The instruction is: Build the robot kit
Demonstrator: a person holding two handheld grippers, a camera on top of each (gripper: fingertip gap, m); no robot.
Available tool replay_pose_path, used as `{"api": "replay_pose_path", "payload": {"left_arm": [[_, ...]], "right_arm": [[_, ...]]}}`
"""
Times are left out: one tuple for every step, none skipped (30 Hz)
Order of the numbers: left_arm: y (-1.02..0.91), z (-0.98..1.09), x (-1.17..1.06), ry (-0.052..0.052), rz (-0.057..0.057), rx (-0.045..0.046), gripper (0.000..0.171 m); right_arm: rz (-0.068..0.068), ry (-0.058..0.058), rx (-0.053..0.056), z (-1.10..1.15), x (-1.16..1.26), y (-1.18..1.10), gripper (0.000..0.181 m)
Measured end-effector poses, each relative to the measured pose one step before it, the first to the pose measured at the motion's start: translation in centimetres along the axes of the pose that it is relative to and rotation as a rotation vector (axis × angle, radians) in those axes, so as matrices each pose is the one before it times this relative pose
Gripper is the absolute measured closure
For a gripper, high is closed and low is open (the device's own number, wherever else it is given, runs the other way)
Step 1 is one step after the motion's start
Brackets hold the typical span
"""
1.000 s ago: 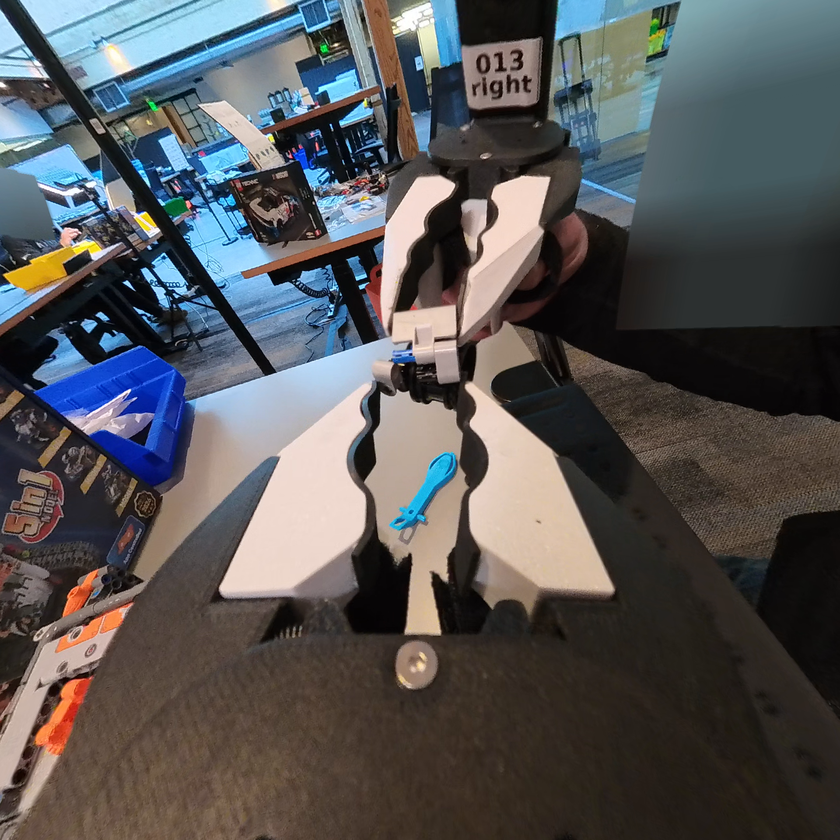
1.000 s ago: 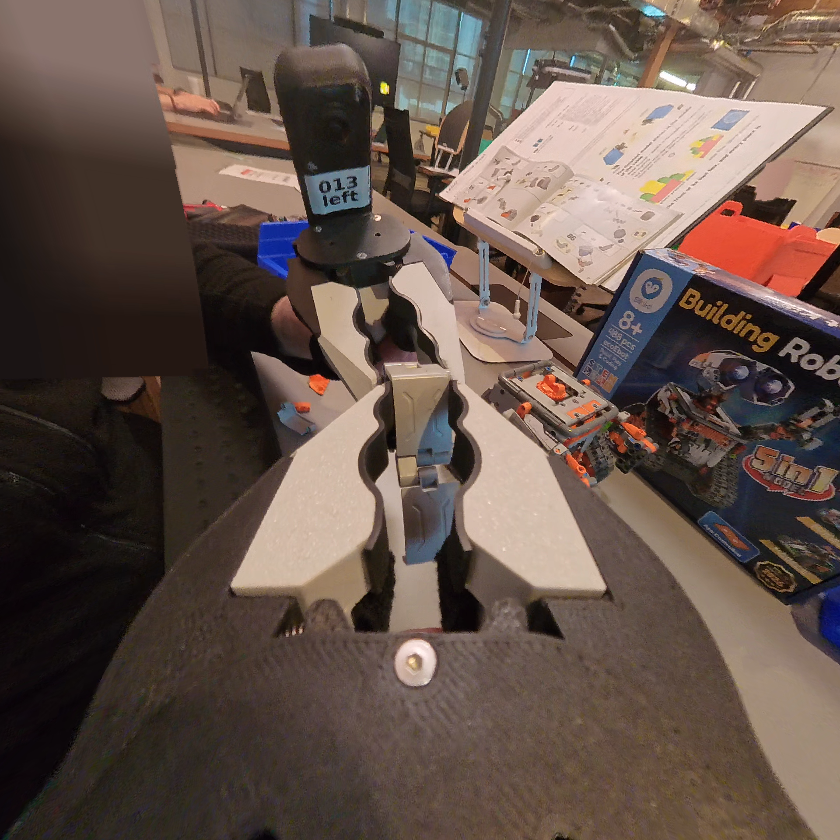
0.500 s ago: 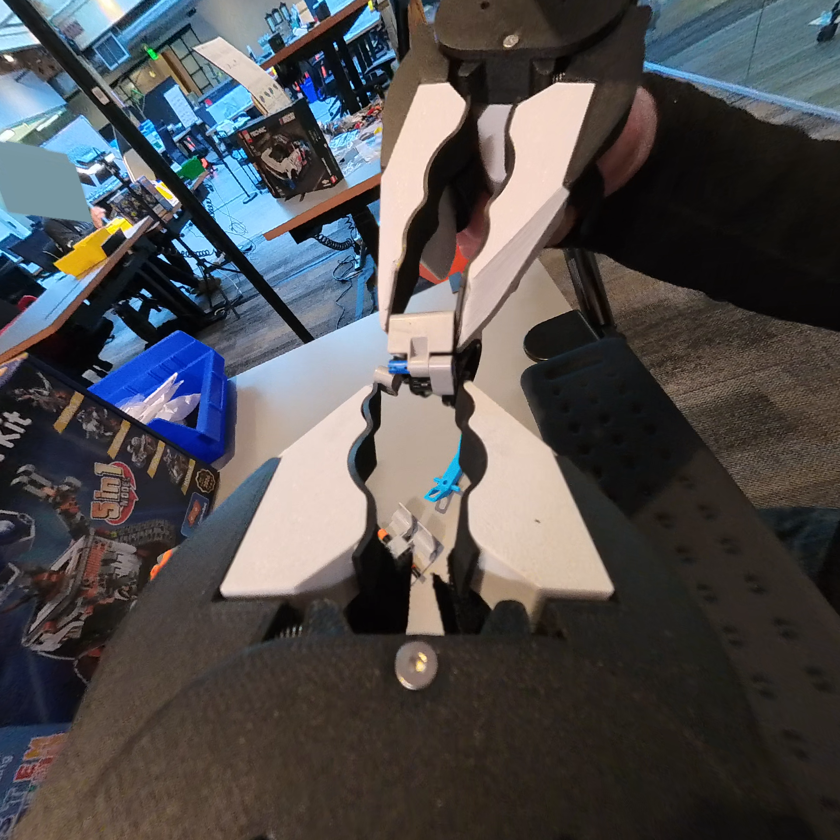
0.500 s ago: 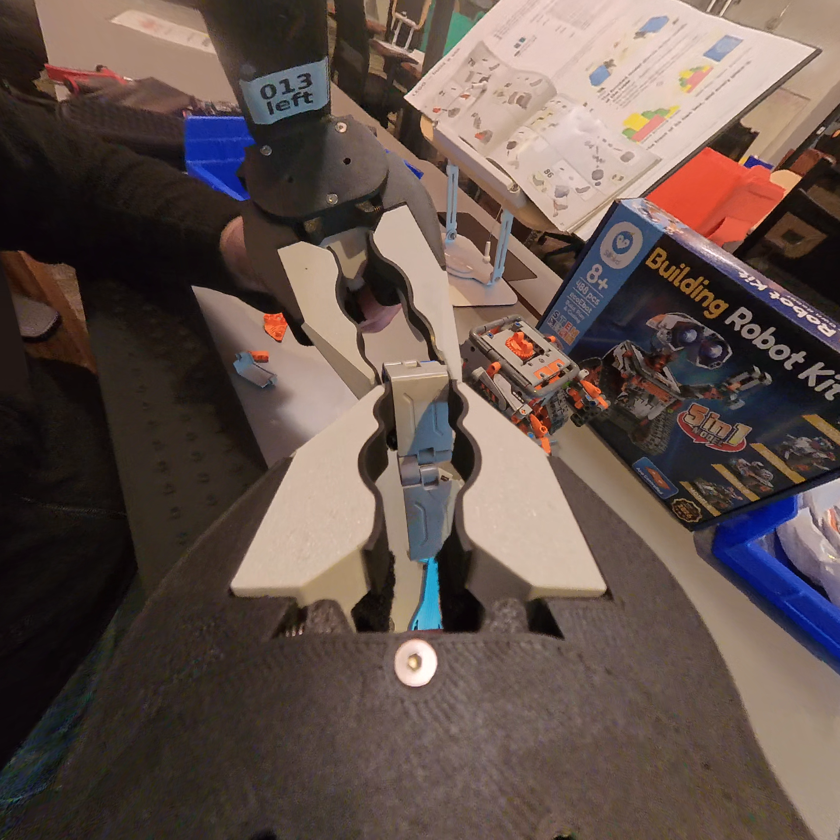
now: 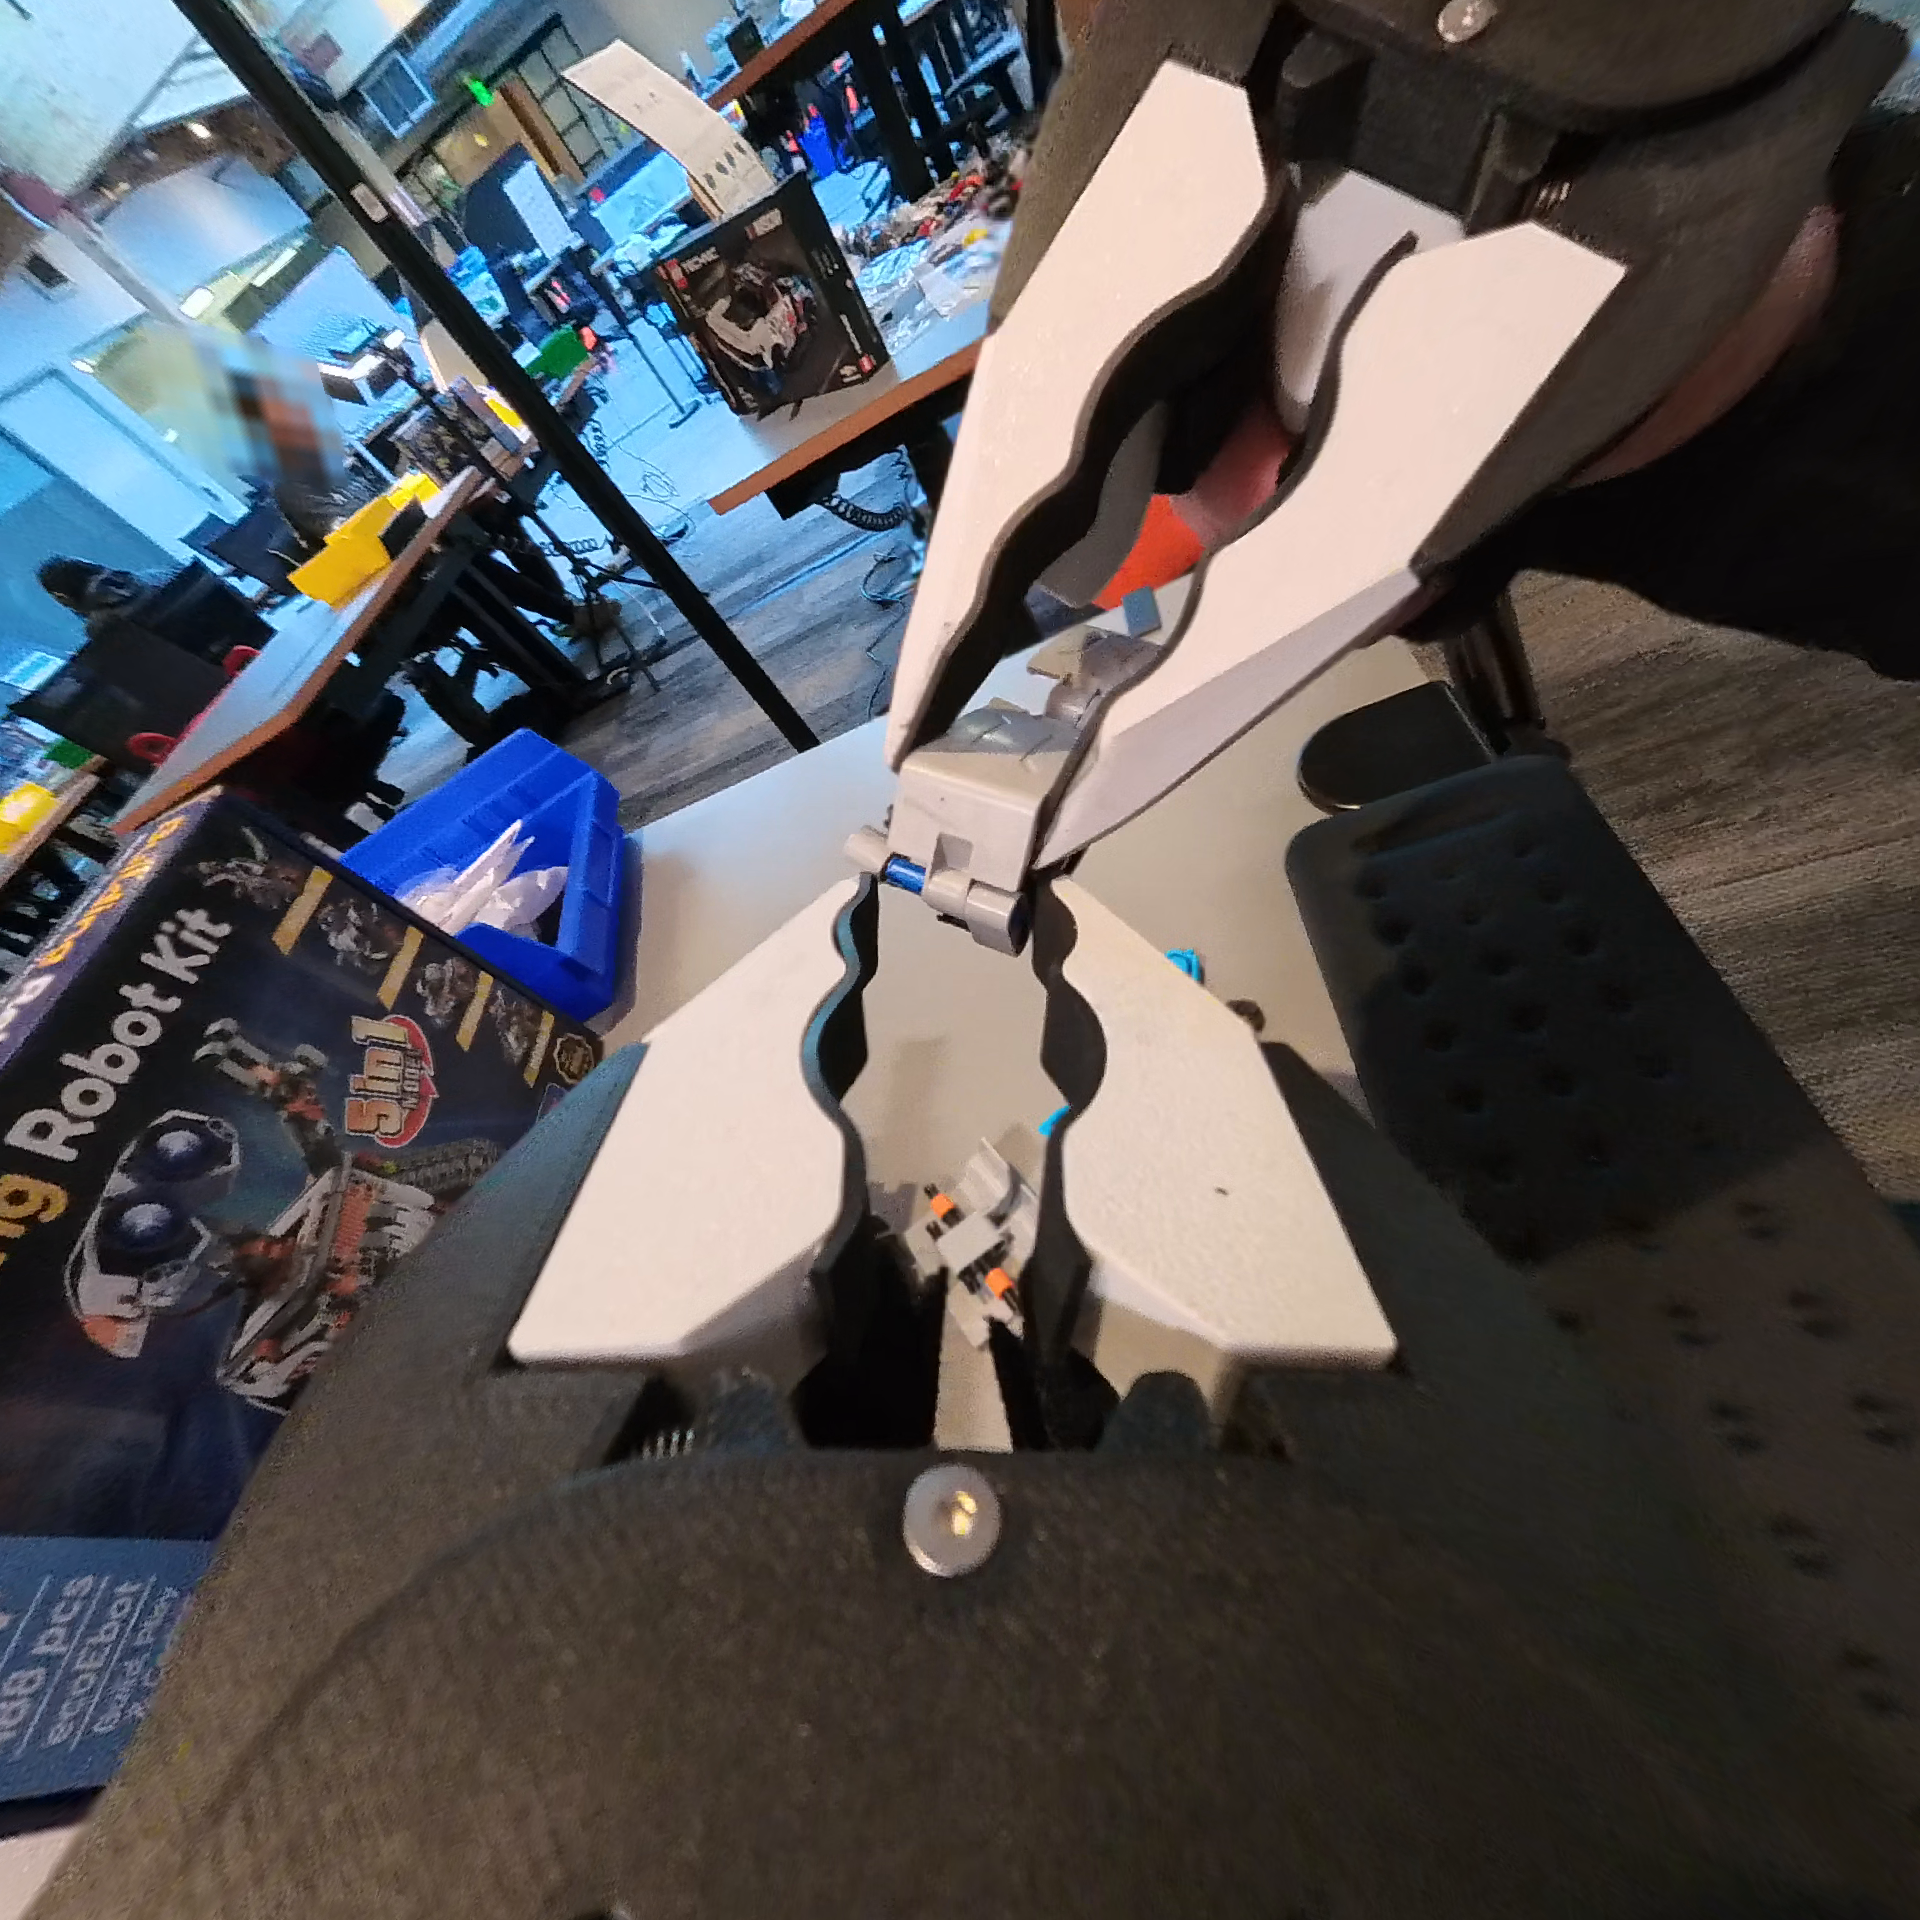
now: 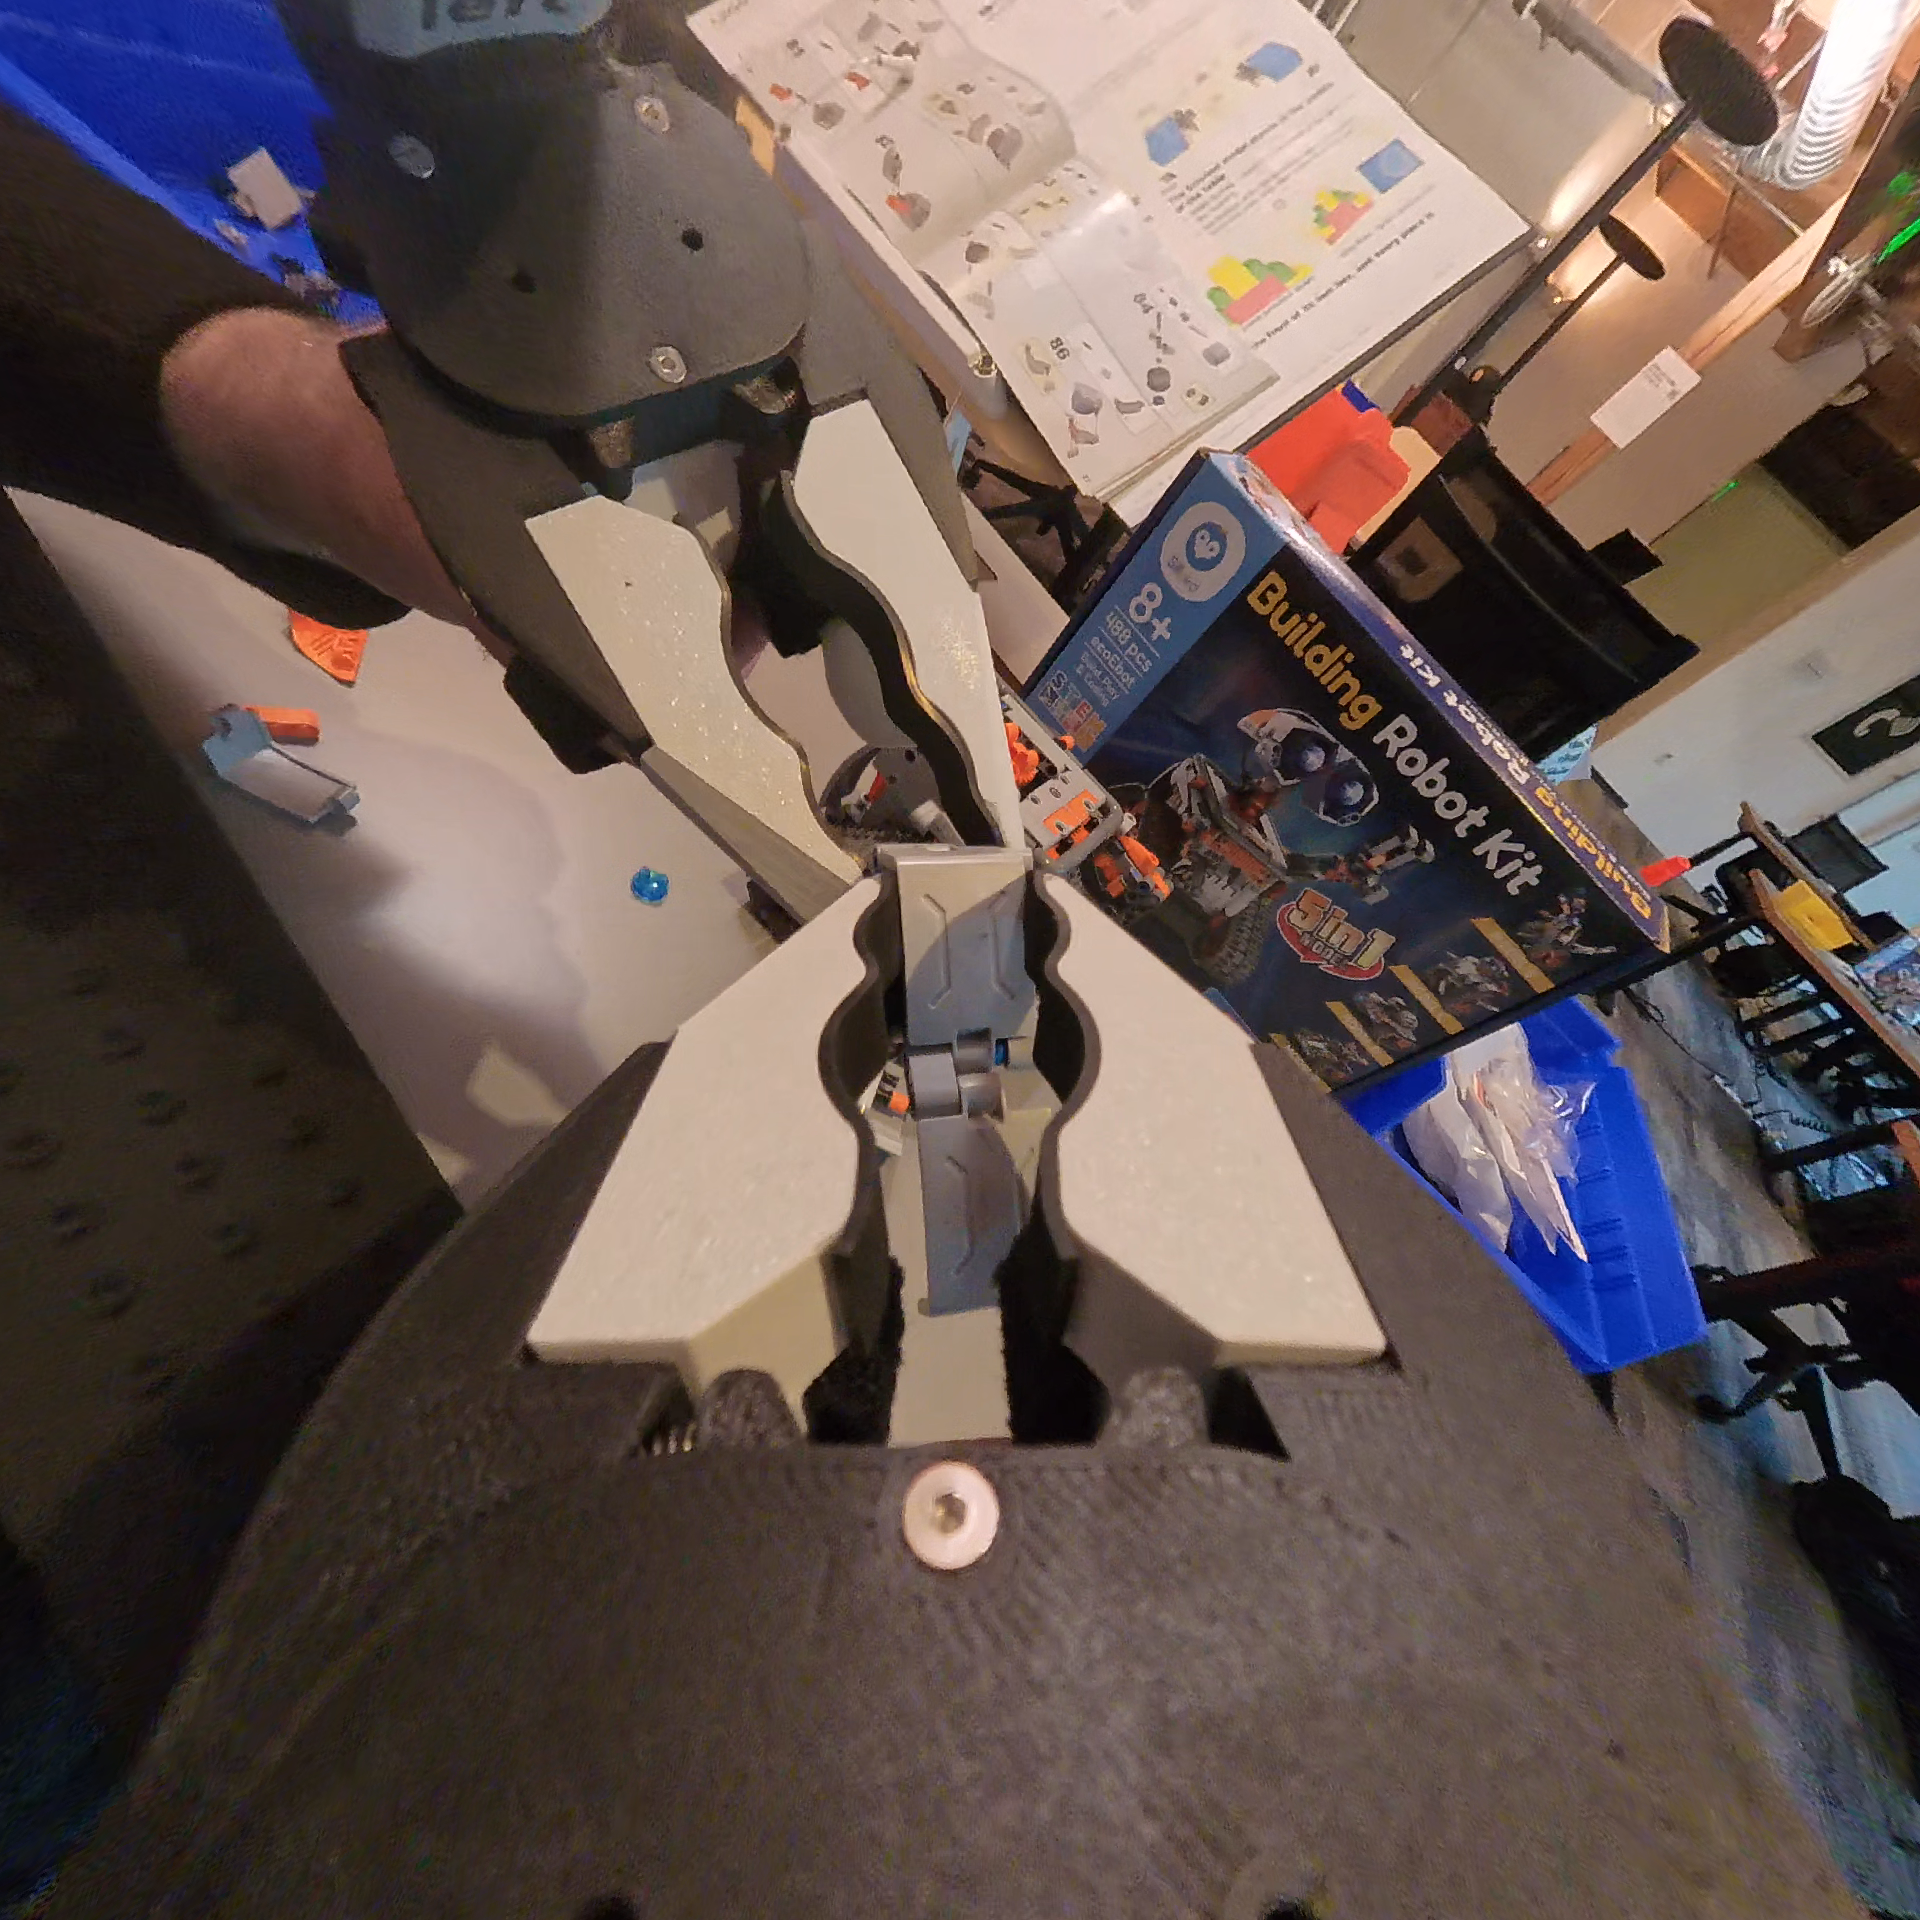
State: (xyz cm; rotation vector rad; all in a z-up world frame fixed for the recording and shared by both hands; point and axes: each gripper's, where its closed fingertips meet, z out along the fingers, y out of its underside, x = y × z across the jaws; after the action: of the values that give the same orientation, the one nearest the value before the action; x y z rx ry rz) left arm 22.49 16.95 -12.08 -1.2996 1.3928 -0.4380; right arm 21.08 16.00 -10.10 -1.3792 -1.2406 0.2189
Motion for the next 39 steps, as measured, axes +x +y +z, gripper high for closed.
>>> {"api": "replay_pose_path", "payload": {"left_arm": [[-0.125, -0.035, 0.0, 0.0034, -0.0102, 0.00714, 0.145], [0.002, 0.01, 0.045, 0.008, -0.0088, 0.00226, 0.144], [-0.021, 0.004, -0.132, -0.0097, 0.0004, 0.00036, 0.145], [0.071, 0.026, -0.121, -0.0172, 0.0168, -0.00569, 0.146], [0.105, 0.047, -0.041, -0.0143, 0.0219, -0.01041, 0.146], [-0.015, -0.03, -0.144, -0.0187, 0.018, -0.00536, 0.147], [-0.133, -0.058, -0.167, -0.0163, 0.009, 0.00123, 0.148], [-0.133, -0.058, -0.086, -0.0068, 0.0074, 0.00236, 0.151], [0.086, 0.023, -0.07, -0.0066, 0.0136, -0.00953, 0.152], [0.041, 0.041, -0.049, -0.009, 0.0085, -0.00302, 0.152], [-0.082, -0.031, -0.058, -0.0082, 0.0033, 0.00439, 0.152], [-0.202, -0.117, -0.014, -0.0009, 0.0018, 0.01143, 0.152], [-0.24, -0.138, 0.02, 0.006, -0.0015, 0.00939, 0.151], [-0.173, -0.146, -0.021, 0.0038, 0.0054, 0.00379, 0.151], [-0.207, -0.162, -0.001, 0.0034, 0.0091, 0.00828, 0.15], [-0.298, -0.192, 0.017, 0.0074, 0.0025, 0.01743, 0.149], [-0.138, -0.137, 0.007, 0.0095, -0.0011, 0.00816, 0.149], [-0.066, -0.072, -0.002, 0.0123, -0.0096, 0.00556, 0.147], [-0.062, -0.071, -0.136, 0.0094, -0.0216, 0.00957, 0.139], [-0.142, -0.107, 0.123, 0.0296, -0.0235, 0.01858, 0.136], [-0.154, -0.126, 0.25, 0.0371, -0.0168, 0.02325, 0.136], [-0.065, -0.102, -0.062, 0.0213, -0.0285, 0.01528, 0.13], [-0.174, -0.057, 0.138, 0.0363, -0.0446, 0.01871, 0.12], [-0.256, -0.058, 0.506, 0.0563, -0.0365, 0.02297, 0.123], [-0.111, 0.019, 0.248, 0.0317, -0.0259, 0.01694, 0.123], [0.1, 0.082, 0.158, 0.0242, -0.0163, 0.00612, 0.123], [0.162, 0.092, 0.019, 0.0143, -0.017, 0.00582, 0.124], [0.16, 0.053, -0.062, 0.0092, -0.0206, 0.00433, 0.129], [-0.048, -0.023, -0.04, 0.0101, -0.0233, 0.01431, 0.133], [-0.165, -0.082, -0.015, 0.0113, -0.0234, 0.01776, 0.134], [-0.172, -0.085, 0.006, 0.01, -0.0178, 0.01528, 0.137], [-0.04, 0.007, 0.092, 0.0089, -0.008, 0.00522, 0.137], [0.049, 0.092, -0.018, -0.007, 0.0019, -0.00261, 0.137], [0.057, 0.096, -0.041, -0.0119, 0.0071, -0.00385, 0.136], [0.029, 0.074, 0.027, -0.0051, 0.0048, -0.00149, 0.136], [-0.058, -0.002, 0.022, -0.0007, 0.0039, 0.00451, 0.136], [-0.15, -0.05, 0.005, 0.0003, 0.0023, 0.01065, 0.136], [-0.091, -0.017, 0.109, 0.0089, -0.0018, 0.00624, 0.134], [-0.007, -0.006, 0.145, 0.0122, -0.0014, 0.0036, 0.13]], "right_arm": [[0.0068, -0.0021, 0.0119, -0.057, 0.044, -0.079, 0.159], [0.0074, -0.0026, 0.0052, -0.026, 0.022, -0.02, 0.159], [-0.0019, 0.0136, 0.0007, 0.06, 0.093, -0.011, 0.16], [-0.0118, 0.0209, -0.0068, 0.106, 0.057, 0.062, 0.16], [-0.007, 0.0168, -0.0076, 0.06, 0.031, 0.076, 0.16], [0.0028, 0.0188, 0.0011, 0.054, 0.124, 0.001, 0.16], [0.0049, 0.0253, 0.0103, 0.011, 0.187, -0.142, 0.16], [-0.0009, 0.0276, 0.0068, 0.021, 0.155, -0.138, 0.16], [-0.0034, 0.0177, -0.0092, 0.054, 0.053, 0.037, 0.16], [0.0004, 0.0115, -0.0067, 0.045, 0.058, 0.027, 0.16], [0.0082, 0.0051, 0.0047, -0.016, 0.056, -0.075, 0.16], [0.009, 0.0005, 0.0173, -0.102, 0.065, -0.21, 0.16], [0.014, -0.0027, 0.0199, -0.136, 0.07, -0.211, 0.16], [0.0146, -0.0085, 0.017, -0.122, 0.034, -0.141, 0.16], [0.0129, -0.012, 0.02, -0.154, 0.018, -0.159, 0.16], [0.0187, -0.0115, 0.0278, -0.183, 0.046, -0.253, 0.16], [0.0183, -0.0135, 0.0174, -0.123, -0.007, -0.132, 0.16], [0.0036, -0.0045, 0.014, -0.098, 0.031, -0.097, 0.16], [0.0011, -0.0056, 0.0155, -0.087, -0.056, -0.146, 0.16], [0.0076, -0.013, 0.0135, -0.054, -0.156, -0.145, 0.16], [0.0066, -0.0115, 0.017, -0.072, -0.144, -0.212, 0.16], [-0.0011, -0.0018, 0.0116, -0.076, -0.027, -0.133, 0.16], [-0.0062, -0.0004, -0.0041, 0.001, -0.017, 0.094, 0.16], [-0.0041, -0.0007, 0.0023, 0.015, -0.023, 0.003, 0.16], [0.0001, -0.0091, 0.014, -0.007, -0.153, -0.168, 0.16], [0.0011, -0.0108, 0.0068, 0.013, -0.172, -0.099, 0.16], [-0.0022, -0.0003, -0.0024, 0.039, -0.023, 0.046, 0.16], [-0.0033, 0.002, 0.0014, 0.014, 0.02, 0.009, 0.16], [0.0035, -0.0044, 0.0024, 0.005, -0.03, 0.008, 0.16], [-0.0003, -0.0006, 0.0013, -0.025, 0.011, 0.028, 0.16], [-0.0068, 0.0008, 0.0008, -0.045, -0.019, 0.007, 0.16], [-0.0069, -0.0021, -0.0009, -0.029, -0.079, -0.027, 0.16], [-0.0088, -0.0001, -0.0064, 0.009, -0.029, 0.048, 0.16], [-0.0116, 0.0032, -0.0062, -0.01, 0.025, 0.074, 0.16], [-0.0002, -0.0008, 0.0004, -0.035, 0.039, 0.013, 0.16], [0.0085, -0.0034, 0.0051, -0.055, 0.022, -0.027, 0.16], [0.0061, 0.0014, 0.009, -0.058, 0.073, -0.076, 0.16], [0.0091, 0.0002, 0.0078, -0.028, 0.023, -0.069, 0.16], [0.0174, -0.0019, 0.0106, -0.023, 0.049, -0.097, 0.16]]}}
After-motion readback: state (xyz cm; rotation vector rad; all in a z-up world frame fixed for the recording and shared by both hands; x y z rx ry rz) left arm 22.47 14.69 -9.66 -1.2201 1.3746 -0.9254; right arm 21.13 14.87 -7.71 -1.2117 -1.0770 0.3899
